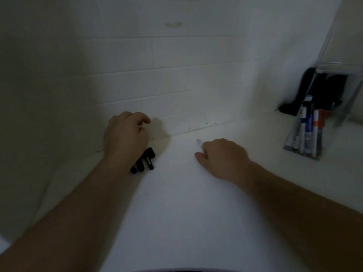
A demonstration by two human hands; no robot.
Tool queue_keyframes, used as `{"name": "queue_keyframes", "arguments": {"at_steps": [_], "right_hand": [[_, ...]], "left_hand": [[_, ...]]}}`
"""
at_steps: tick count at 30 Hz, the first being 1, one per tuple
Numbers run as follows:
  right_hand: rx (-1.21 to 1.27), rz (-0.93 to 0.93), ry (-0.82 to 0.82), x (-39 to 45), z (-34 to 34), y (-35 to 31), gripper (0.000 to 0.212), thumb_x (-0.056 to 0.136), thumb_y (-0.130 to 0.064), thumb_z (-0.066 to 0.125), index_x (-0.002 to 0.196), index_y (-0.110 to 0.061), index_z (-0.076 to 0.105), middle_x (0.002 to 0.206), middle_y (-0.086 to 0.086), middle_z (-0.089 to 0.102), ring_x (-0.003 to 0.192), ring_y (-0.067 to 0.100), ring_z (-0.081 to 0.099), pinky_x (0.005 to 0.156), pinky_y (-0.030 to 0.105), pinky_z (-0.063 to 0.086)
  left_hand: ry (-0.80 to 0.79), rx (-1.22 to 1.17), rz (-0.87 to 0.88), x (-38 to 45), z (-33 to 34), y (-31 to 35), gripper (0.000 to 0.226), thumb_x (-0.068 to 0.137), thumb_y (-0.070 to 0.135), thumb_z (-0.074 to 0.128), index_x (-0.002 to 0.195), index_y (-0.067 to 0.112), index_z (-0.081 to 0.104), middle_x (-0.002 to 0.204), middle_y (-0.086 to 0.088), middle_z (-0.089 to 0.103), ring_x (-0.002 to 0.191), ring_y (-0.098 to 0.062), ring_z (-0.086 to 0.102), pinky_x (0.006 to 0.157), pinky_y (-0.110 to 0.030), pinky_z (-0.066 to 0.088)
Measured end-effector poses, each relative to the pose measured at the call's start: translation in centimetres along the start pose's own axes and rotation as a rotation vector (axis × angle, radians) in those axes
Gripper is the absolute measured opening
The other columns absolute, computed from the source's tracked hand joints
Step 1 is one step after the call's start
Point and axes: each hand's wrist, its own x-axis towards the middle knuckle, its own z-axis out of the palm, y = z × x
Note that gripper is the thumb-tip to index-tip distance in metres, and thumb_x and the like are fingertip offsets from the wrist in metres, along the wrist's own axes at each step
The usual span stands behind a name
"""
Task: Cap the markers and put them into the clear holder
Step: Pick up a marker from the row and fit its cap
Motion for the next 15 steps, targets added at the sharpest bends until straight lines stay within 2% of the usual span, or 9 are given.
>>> {"name": "queue_keyframes", "arguments": {"at_steps": [2, 3, 5, 7, 9, 12, 15], "right_hand": [[0.016, 0.073, 0.061, -1.0, 0.0, 3.0, 0.035, 0.096, -0.056, 0.041, 0.103, -0.027, 0.059, 0.097, 0.005, 0.066, 0.094, 0.032, 0.066, 0.077, 0.038, 0.052], [0.074, 0.118, 0.097, -1.4, 0.1, 4.0, 0.032, 0.095, -0.053, 0.045, 0.086, -0.023, 0.05, 0.086, 0.002, 0.063, 0.087, 0.031, 0.065, 0.071, 0.036, 0.051], [0.246, 0.225, 0.188, -1.7, 0.1, 5.1, 0.036, 0.093, -0.048, 0.053, 0.074, -0.021, 0.039, 0.069, -0.002, 0.055, 0.071, 0.028, 0.059, 0.062, 0.033, 0.045], [0.421, 0.297, 0.252, -1.7, 0.0, 5.4, 0.033, 0.09, -0.047, 0.059, 0.076, -0.023, 0.04, 0.066, -0.002, 0.056, 0.066, 0.025, 0.057, 0.06, 0.034, 0.046], [0.505, 0.303, 0.246, -1.7, -0.1, 5.5, 0.029, 0.087, -0.049, 0.062, 0.085, -0.026, 0.045, 0.07, -0.004, 0.062, 0.068, 0.02, 0.06, 0.064, 0.034, 0.05], [0.566, 0.282, 0.208, -1.6, -0.1, 5.7, 0.024, 0.088, -0.05, 0.062, 0.095, -0.03, 0.05, 0.068, -0.004, 0.065, 0.065, 0.013, 0.063, 0.064, 0.034, 0.053], [0.576, 0.275, 0.193, -1.6, 0.1, 5.9, 0.024, 0.088, -0.052, 0.06, 0.099, -0.033, 0.051, 0.067, -0.005, 0.065, 0.064, 0.013, 0.063, 0.064, 0.035, 0.055]], "left_hand": [[-0.102, 0.052, -0.018, 0.0, -0.1, 0.3, 0.034, 0.085, 0.018, 0.05, 0.106, 0.036, 0.069, 0.108, 0.005, 0.063, 0.108, -0.026, 0.05, 0.089, -0.037, 0.045], [-0.163, 0.073, -0.015, 0.0, -0.2, 0.3, 0.033, 0.083, 0.024, 0.052, 0.108, 0.037, 0.069, 0.108, 0.006, 0.064, 0.11, -0.026, 0.049, 0.091, -0.037, 0.045], [-0.304, 0.113, 0.032, 0.0, -0.2, 0.2, 0.039, 0.075, 0.039, 0.051, 0.11, 0.041, 0.067, 0.109, 0.009, 0.065, 0.111, -0.027, 0.052, 0.095, -0.041, 0.047], [-0.421, 0.16, 0.086, 0.2, 0.0, -0.1, 0.046, 0.066, 0.051, 0.046, 0.108, 0.047, 0.063, 0.109, 0.012, 0.066, 0.107, -0.025, 0.055, 0.097, -0.045, 0.048], [-0.535, 0.231, 0.116, 0.3, 0.2, -0.2, 0.049, 0.063, 0.056, 0.043, 0.109, 0.052, 0.058, 0.109, 0.015, 0.061, 0.11, -0.025, 0.051, 0.101, -0.046, 0.043], [-0.66, 0.295, 0.113, 0.1, 0.1, 0.0, 0.053, 0.064, 0.052, 0.046, 0.117, 0.052, 0.055, 0.113, 0.013, 0.053, 0.118, -0.026, 0.039, 0.102, -0.045, 0.036], [-0.703, 0.309, 0.107, 0.0, 0.1, 0.3, 0.053, 0.065, 0.048, 0.049, 0.118, 0.051, 0.055, 0.111, 0.012, 0.051, 0.119, -0.026, 0.038, 0.101, -0.044, 0.034]]}}
